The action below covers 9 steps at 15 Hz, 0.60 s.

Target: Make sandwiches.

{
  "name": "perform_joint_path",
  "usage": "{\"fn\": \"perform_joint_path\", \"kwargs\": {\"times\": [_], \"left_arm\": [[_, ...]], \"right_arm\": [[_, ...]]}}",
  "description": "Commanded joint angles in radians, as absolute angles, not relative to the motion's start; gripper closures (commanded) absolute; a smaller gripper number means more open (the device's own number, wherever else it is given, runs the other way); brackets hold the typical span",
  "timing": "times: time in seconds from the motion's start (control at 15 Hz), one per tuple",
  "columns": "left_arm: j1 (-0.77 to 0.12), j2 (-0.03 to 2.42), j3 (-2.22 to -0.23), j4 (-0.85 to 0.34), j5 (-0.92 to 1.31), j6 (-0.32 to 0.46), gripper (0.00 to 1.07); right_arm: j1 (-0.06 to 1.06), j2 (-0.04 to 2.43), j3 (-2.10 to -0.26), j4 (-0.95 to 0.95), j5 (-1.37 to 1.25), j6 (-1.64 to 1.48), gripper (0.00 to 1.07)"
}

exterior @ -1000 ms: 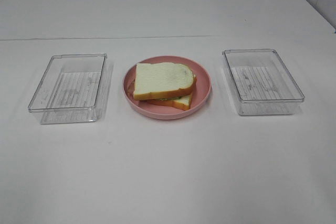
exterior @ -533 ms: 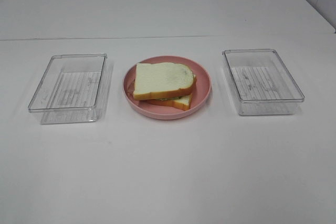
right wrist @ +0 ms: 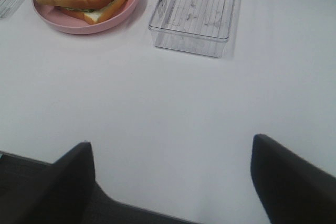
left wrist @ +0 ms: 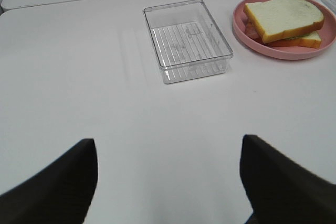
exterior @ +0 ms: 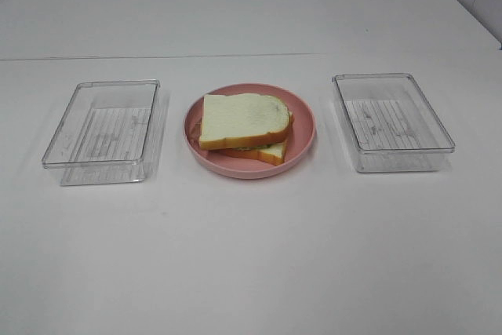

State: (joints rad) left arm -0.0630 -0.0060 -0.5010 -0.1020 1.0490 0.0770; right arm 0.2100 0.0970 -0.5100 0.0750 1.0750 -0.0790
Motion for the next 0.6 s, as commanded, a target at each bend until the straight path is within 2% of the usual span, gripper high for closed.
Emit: {"fn": "perform_joint_path", "kwargs": {"times": [0.07, 0.47, 0.6], "left_arm": [[-0.065, -0.028, -0.5, -0.104, 1.04, 0.077, 0.34], [-0.065, -0.028, -0.5, -0.104, 1.04, 0.077, 0.34], [-0.028, -0.028, -0.5, -0.104, 1.04, 0.077, 0.34]], "right_arm": [[0.208, 0.09, -0.506, 0.073, 1.063, -0.088, 0.31], [0.207, 0.09, -0.506, 0.073, 1.063, -0.088, 0.31], [0.099, 0.09, -0.506, 0.084, 1.063, -0.088, 0.31]]}}
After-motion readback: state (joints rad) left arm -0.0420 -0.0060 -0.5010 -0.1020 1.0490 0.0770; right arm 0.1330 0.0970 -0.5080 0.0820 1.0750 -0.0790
